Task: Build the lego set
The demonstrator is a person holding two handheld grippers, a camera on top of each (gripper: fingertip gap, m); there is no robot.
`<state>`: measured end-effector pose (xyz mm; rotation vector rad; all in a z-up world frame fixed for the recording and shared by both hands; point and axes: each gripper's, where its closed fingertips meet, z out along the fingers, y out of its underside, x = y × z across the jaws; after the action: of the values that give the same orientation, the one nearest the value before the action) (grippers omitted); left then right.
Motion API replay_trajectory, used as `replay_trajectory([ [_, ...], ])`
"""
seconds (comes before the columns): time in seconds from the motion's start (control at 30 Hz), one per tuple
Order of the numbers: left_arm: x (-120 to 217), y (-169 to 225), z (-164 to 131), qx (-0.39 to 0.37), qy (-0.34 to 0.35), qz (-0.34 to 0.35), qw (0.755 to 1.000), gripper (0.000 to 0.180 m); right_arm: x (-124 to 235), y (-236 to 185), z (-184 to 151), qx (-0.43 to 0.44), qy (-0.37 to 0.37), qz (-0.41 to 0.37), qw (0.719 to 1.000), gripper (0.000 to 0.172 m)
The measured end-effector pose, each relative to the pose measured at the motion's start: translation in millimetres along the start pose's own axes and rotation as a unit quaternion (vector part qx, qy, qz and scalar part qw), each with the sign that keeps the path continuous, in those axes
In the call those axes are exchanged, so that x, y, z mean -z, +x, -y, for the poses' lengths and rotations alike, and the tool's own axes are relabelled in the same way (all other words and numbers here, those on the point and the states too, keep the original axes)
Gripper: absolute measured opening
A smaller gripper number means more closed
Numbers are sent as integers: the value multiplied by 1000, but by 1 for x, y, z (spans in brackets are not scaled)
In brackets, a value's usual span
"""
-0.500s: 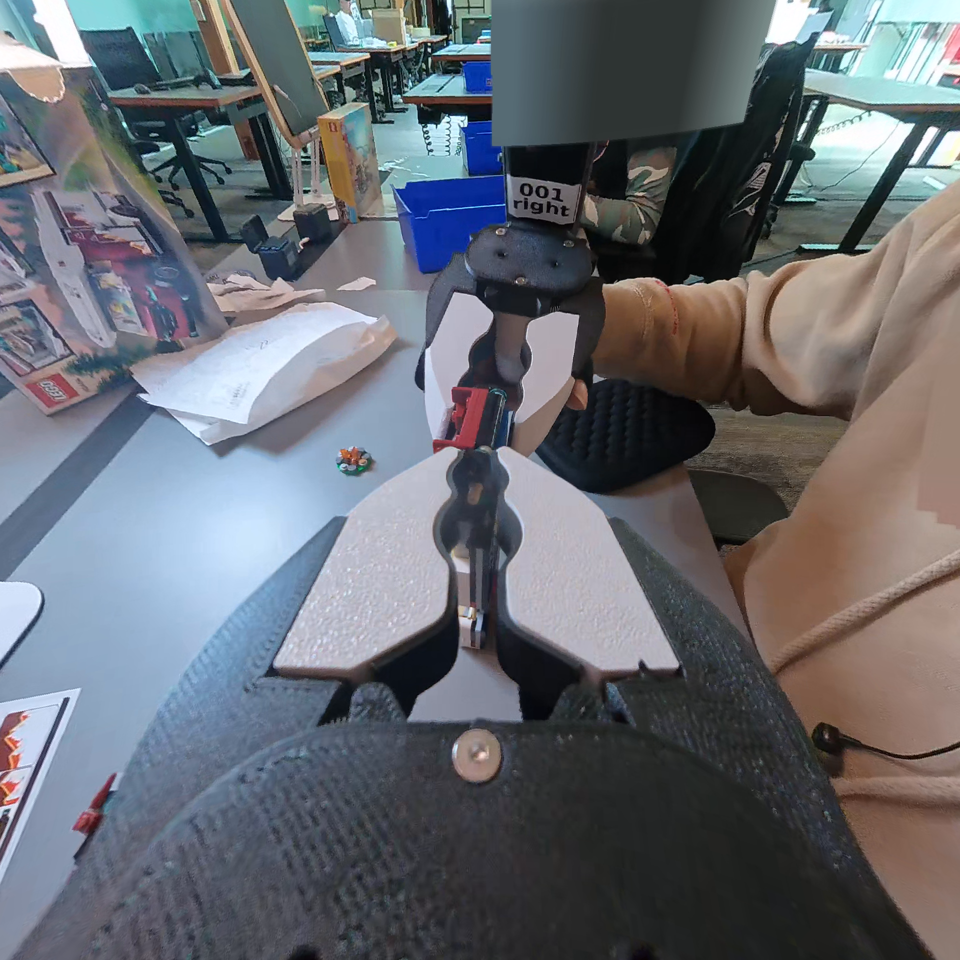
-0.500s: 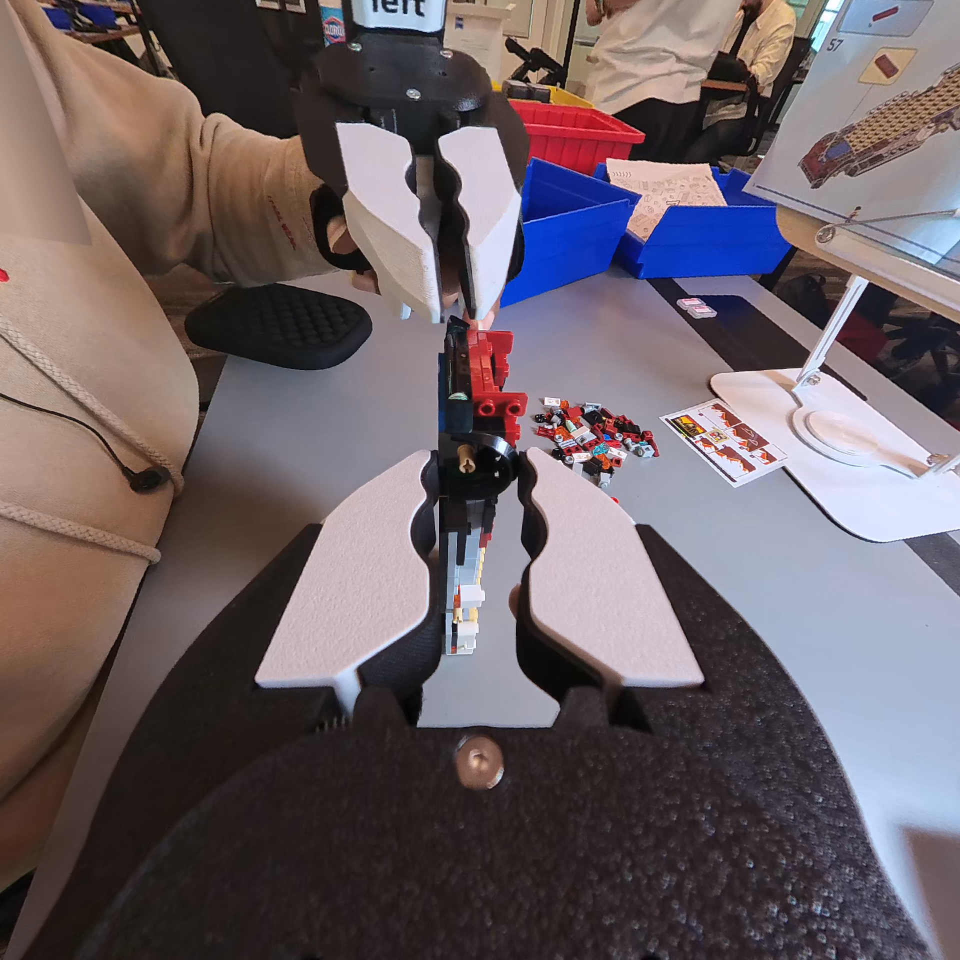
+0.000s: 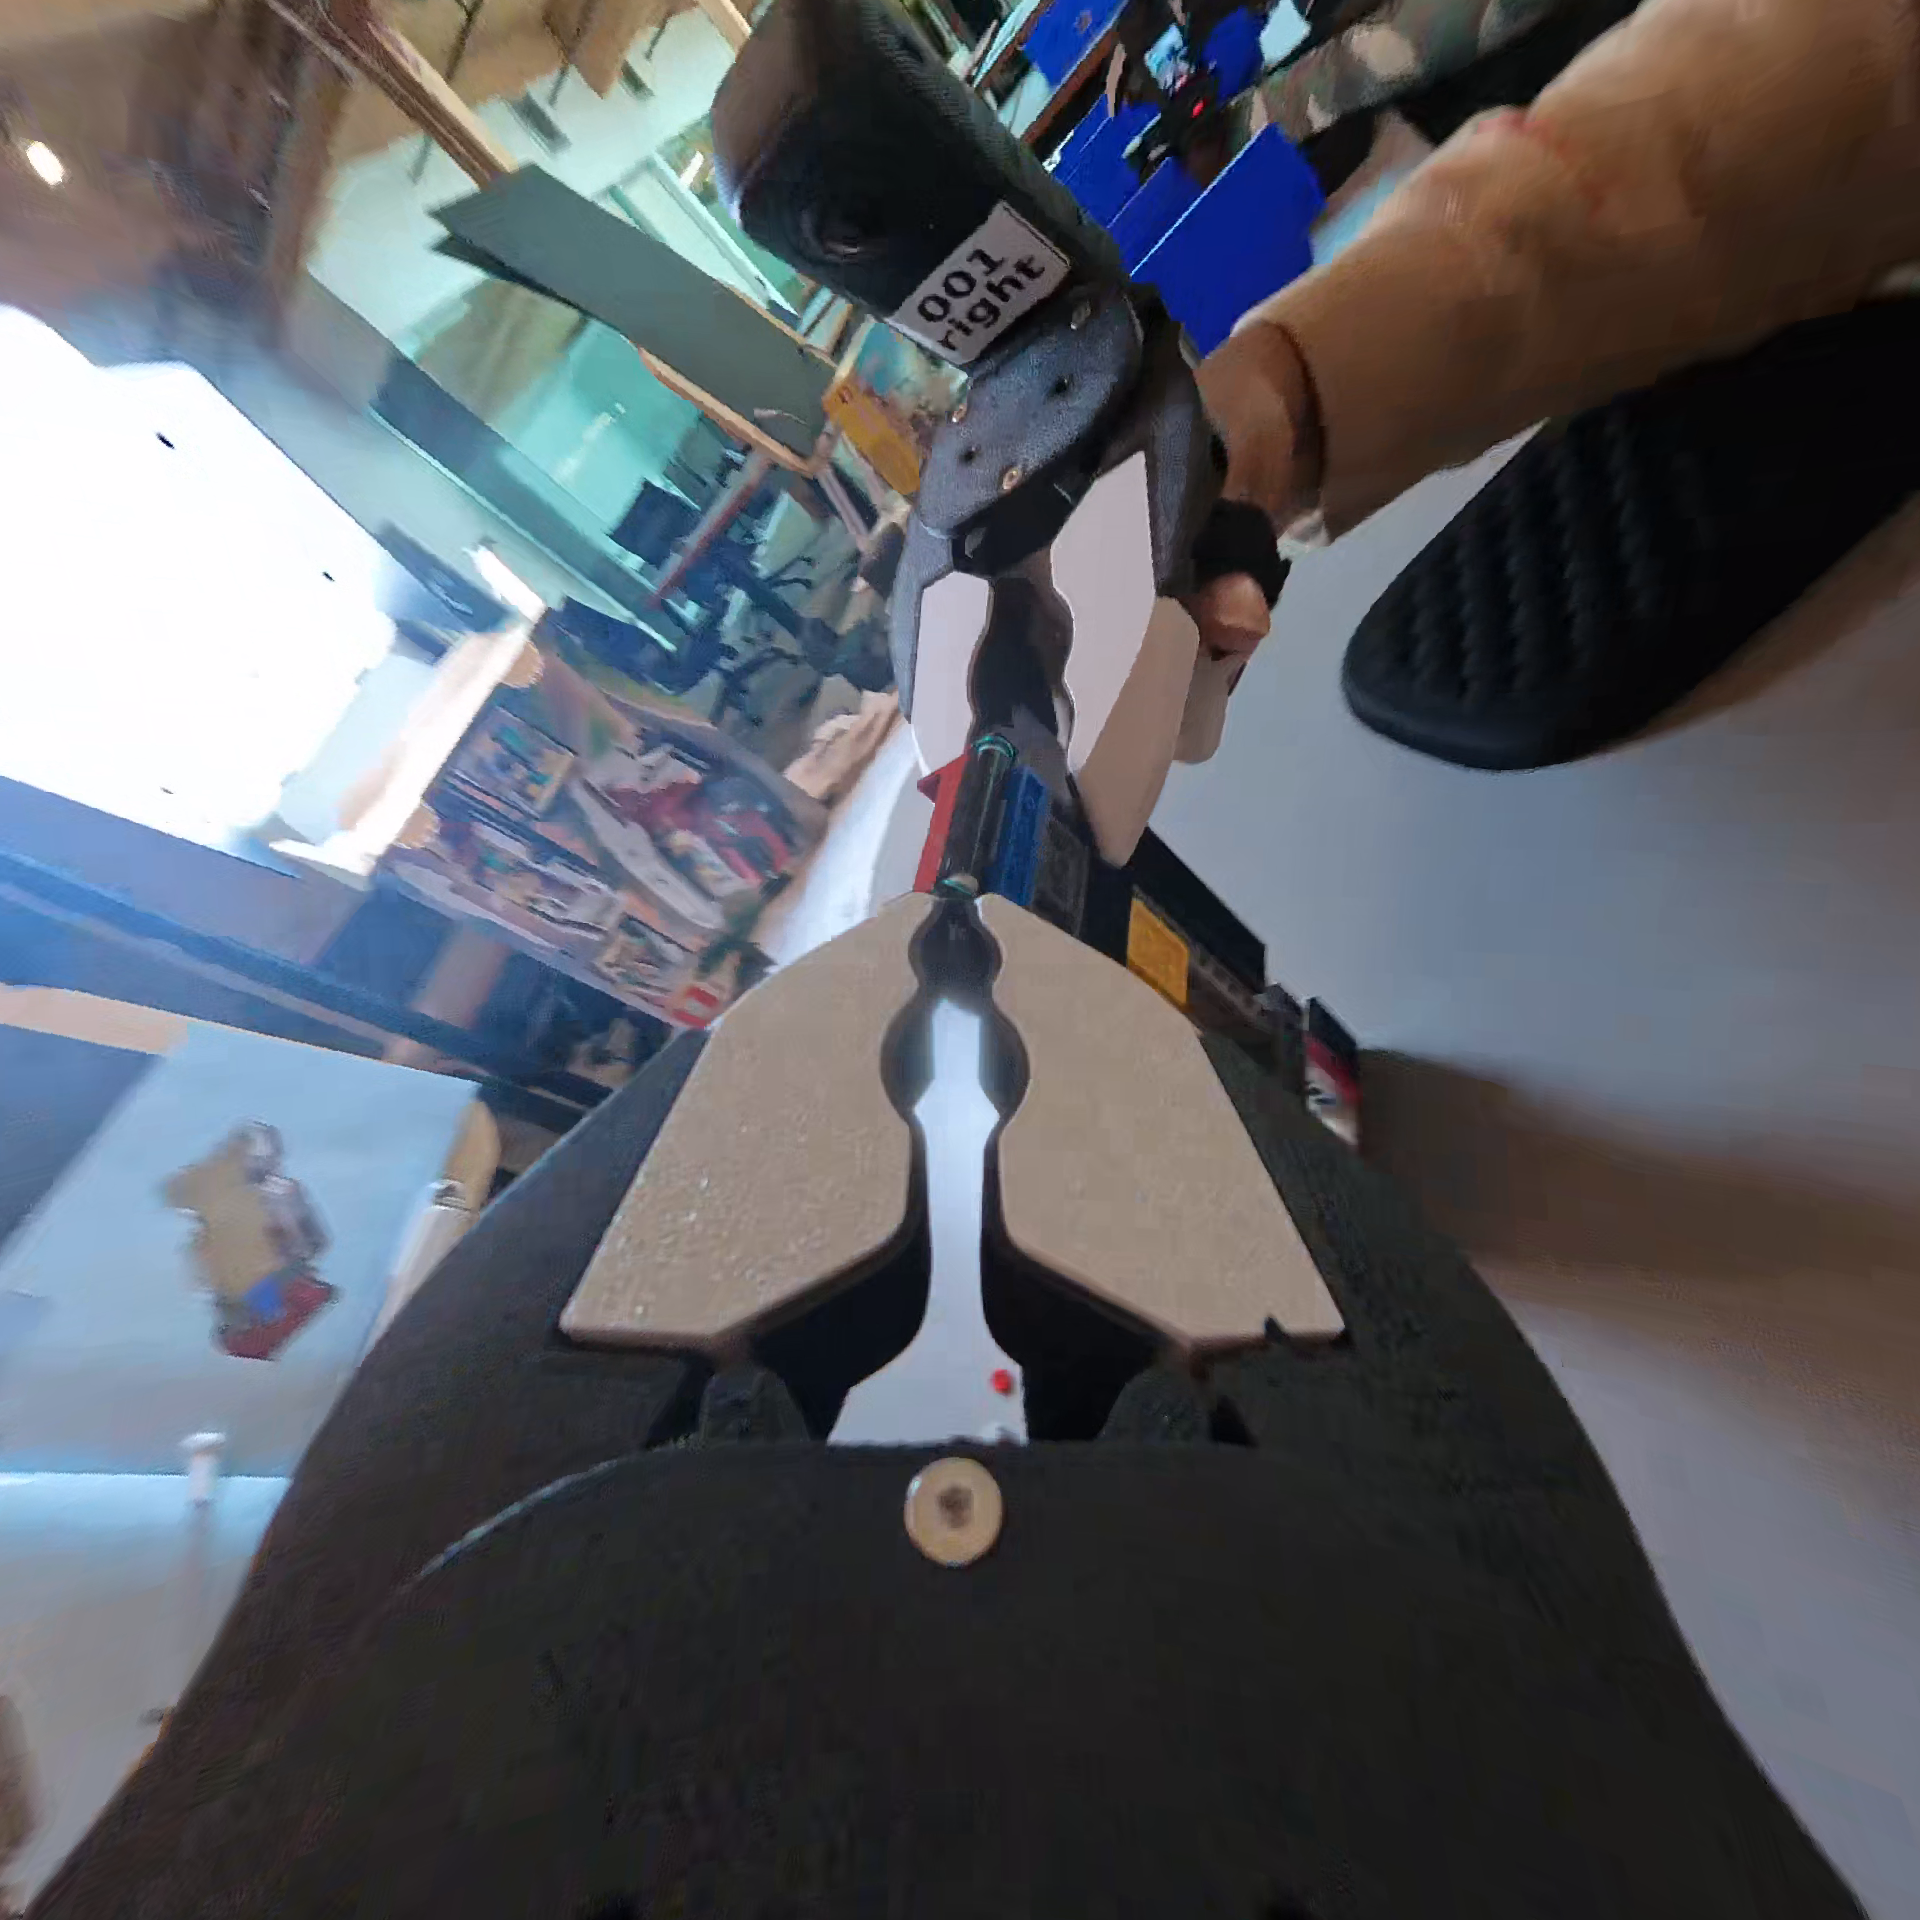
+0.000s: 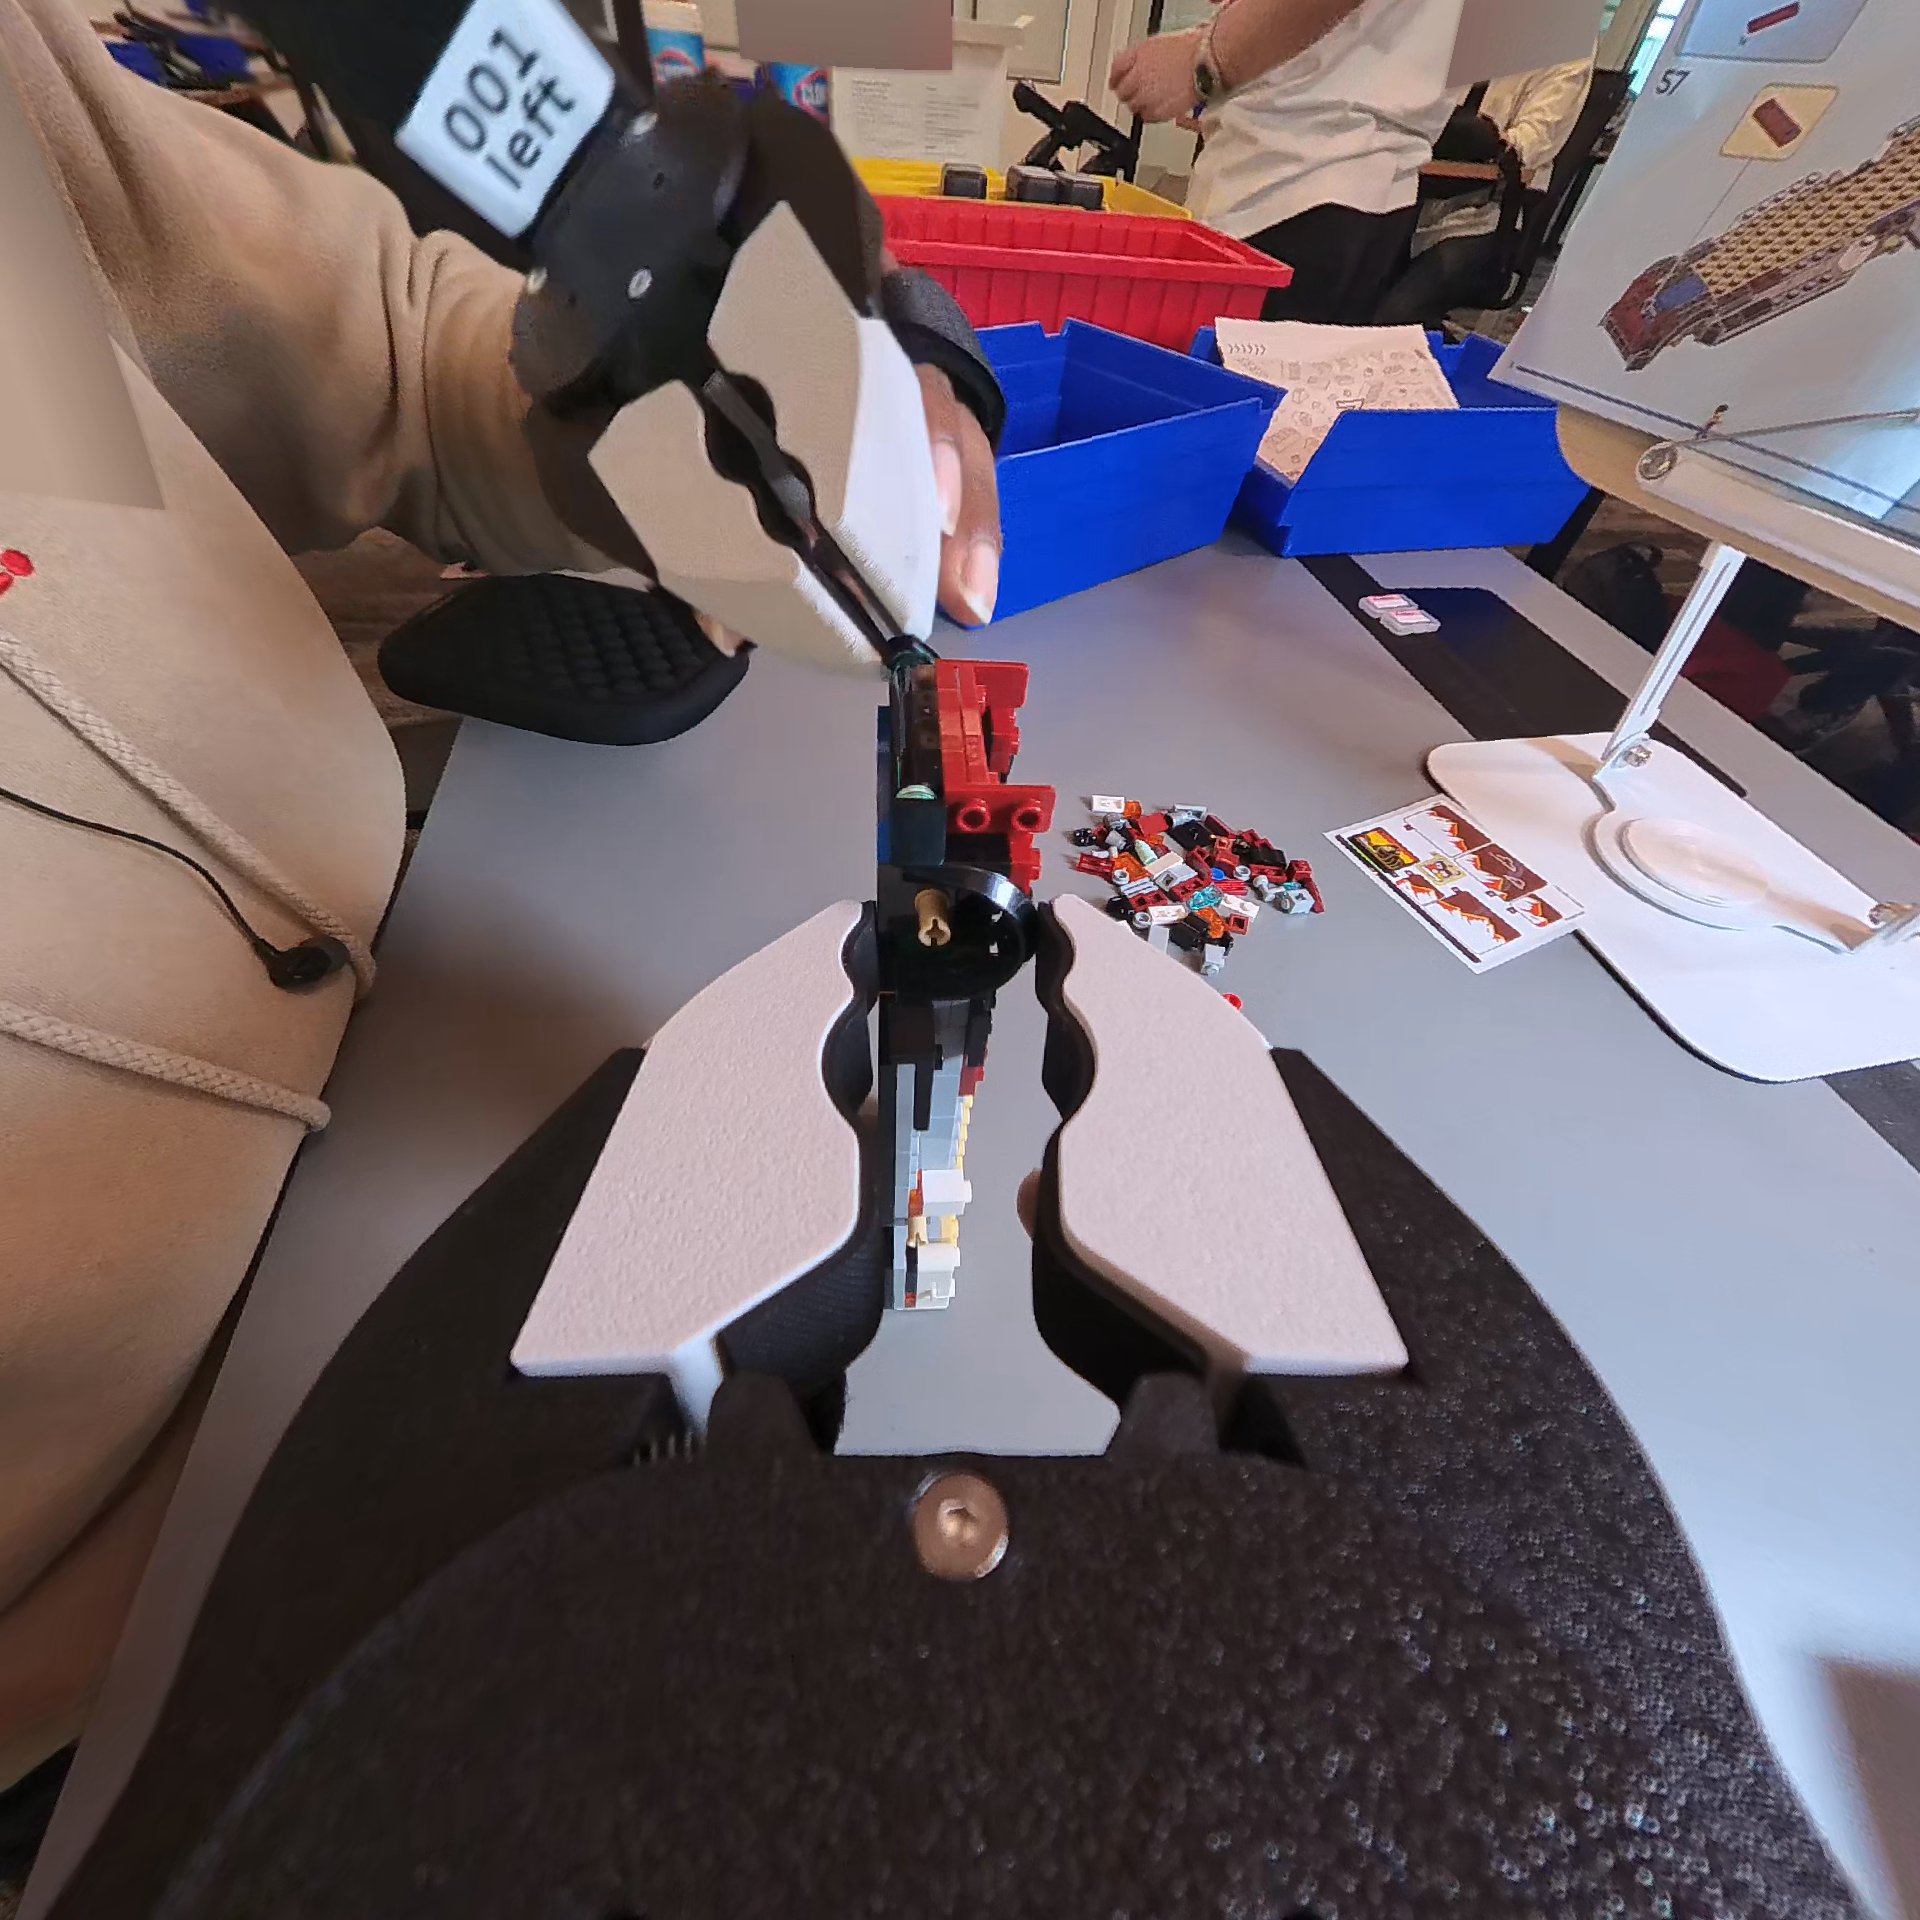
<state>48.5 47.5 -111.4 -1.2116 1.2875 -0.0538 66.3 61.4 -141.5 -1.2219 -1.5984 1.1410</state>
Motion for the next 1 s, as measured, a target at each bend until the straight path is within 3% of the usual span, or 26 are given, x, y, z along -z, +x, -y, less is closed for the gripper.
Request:
replay_trajectory([
  [0.07, 0, 1, 0, -61, 0, 25, 998, 3, 0, 0, 0, 1, -1, 0, 1000, 29],
  [0.23, 1, 1, -1, -116, 2, 50, 992, 4, 0, -1, 0, 1, -3, -1, 1000, 29],
  [0.43, 0, 4, -2, -82, 3, 29, 996, 10, 0, 1, 0, 0, -1, -4, 1000, 29],
  [0.73, 0, 3, 0, 37, 15, -1, 999, 4, 0, 0, 0, -1, 1, -3, 1000, 29],
  [1.0, -1, 4, 0, 45, 14, -8, 999, 4, 1, -1, 0, 4, -1, -4, 1000, 29],
])
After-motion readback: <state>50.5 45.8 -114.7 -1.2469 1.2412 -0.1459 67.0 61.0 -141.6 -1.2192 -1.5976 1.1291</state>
